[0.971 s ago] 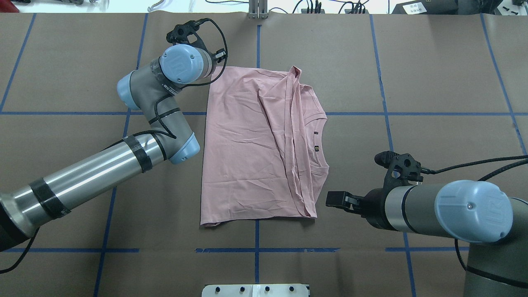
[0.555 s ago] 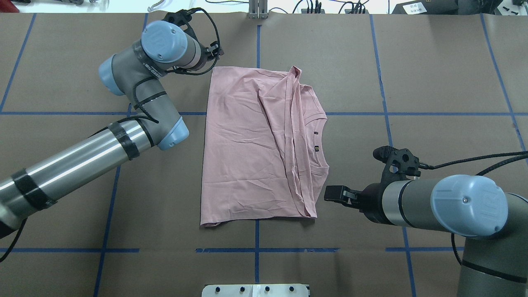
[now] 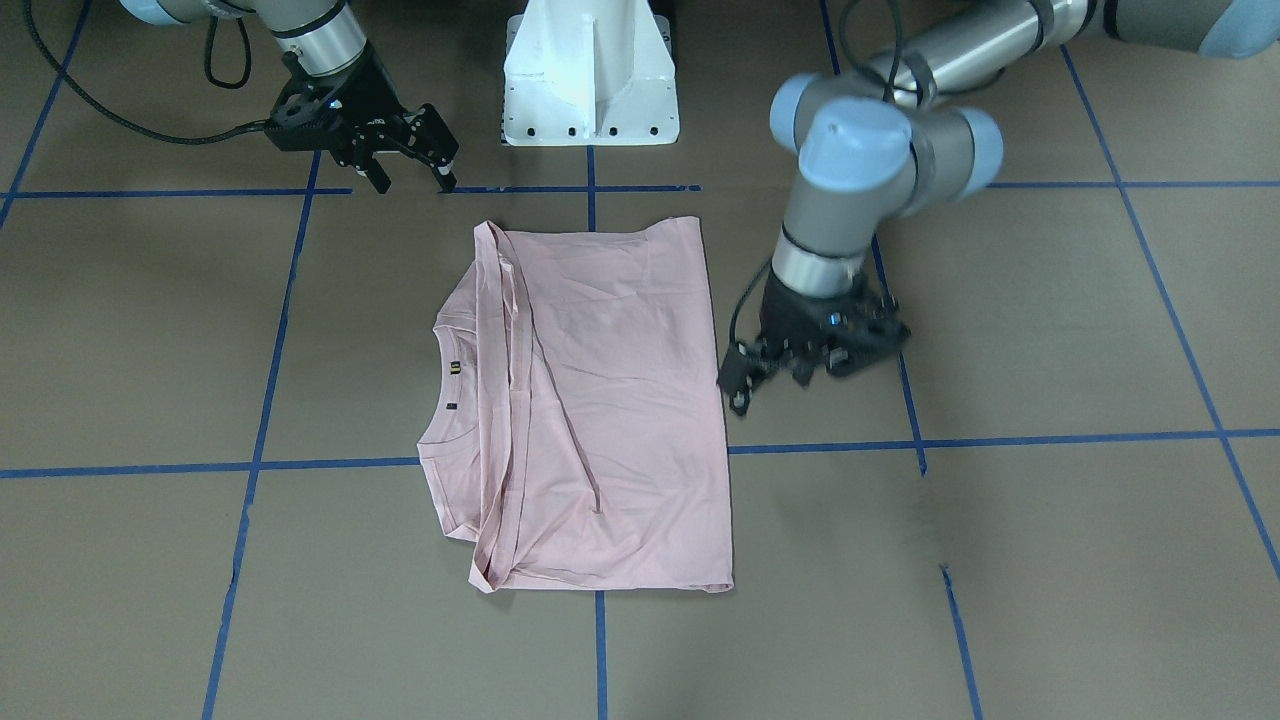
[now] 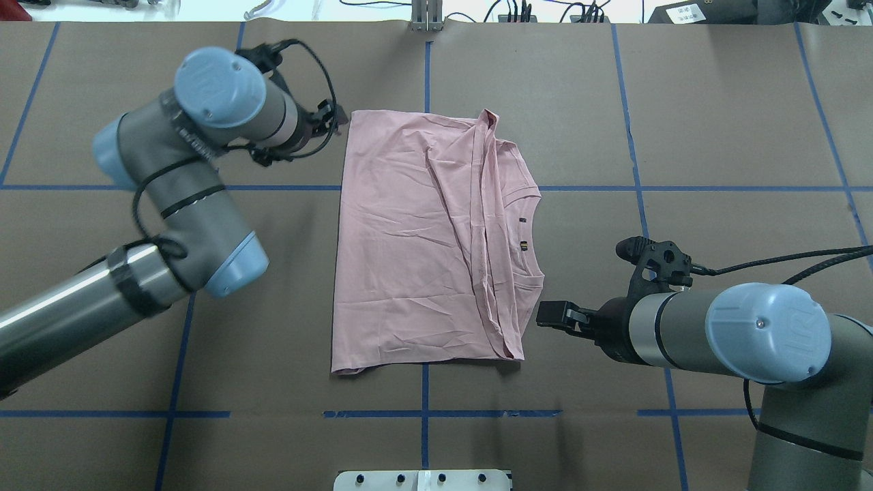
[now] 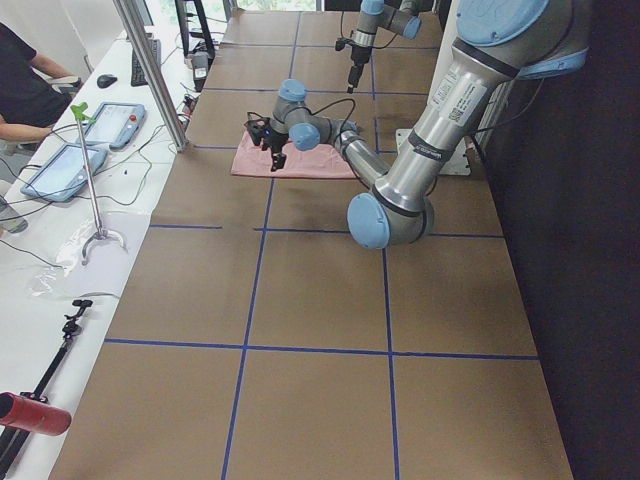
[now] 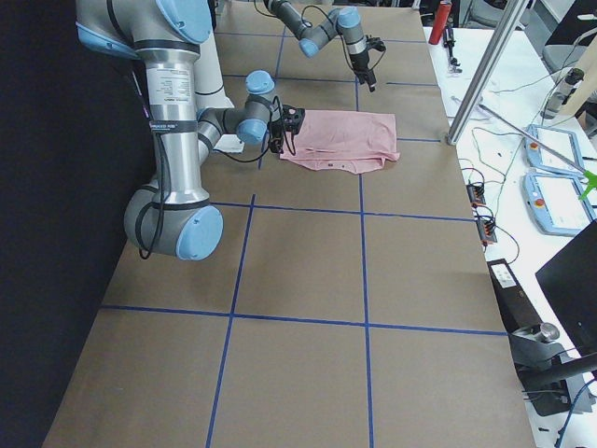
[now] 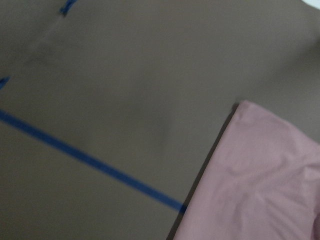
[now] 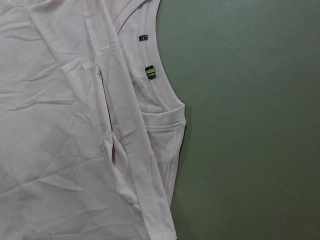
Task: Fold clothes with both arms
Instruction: 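Release the corner and move the left gripper to the near shirt corner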
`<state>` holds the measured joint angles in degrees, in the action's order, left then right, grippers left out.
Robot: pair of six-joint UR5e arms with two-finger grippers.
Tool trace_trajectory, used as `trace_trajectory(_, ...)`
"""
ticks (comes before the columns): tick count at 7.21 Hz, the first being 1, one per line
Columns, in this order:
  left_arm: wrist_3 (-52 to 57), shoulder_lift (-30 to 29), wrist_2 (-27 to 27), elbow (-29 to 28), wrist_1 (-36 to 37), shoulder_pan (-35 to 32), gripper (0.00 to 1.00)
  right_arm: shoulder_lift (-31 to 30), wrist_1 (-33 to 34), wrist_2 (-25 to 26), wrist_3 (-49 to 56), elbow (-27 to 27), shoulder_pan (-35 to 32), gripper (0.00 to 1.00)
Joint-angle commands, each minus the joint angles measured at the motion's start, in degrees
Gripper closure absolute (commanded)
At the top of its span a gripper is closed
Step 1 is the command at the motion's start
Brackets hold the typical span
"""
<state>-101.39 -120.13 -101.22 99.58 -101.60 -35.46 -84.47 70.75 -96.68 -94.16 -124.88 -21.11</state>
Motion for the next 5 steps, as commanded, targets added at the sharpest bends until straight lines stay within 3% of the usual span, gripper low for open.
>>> trace_trajectory(1, -18.2, 3.0, 3.0, 6.6, 6.9, 12.7, 0.0, 0.0, 0.0, 0.0, 0.0, 0.1, -0.2, 0.0)
trace_trajectory(3, -25.7, 3.2, 4.9, 6.5, 7.3, 19.7, 0.0, 0.0, -0.1, 0.0, 0.0, 0.1, -0.2, 0.0)
trace_trajectory(5, -26.5, 3.2, 5.0, 5.7, 7.3, 20.8, 0.01, 0.1, -0.1, 0.0, 0.0, 0.1, -0.2, 0.0)
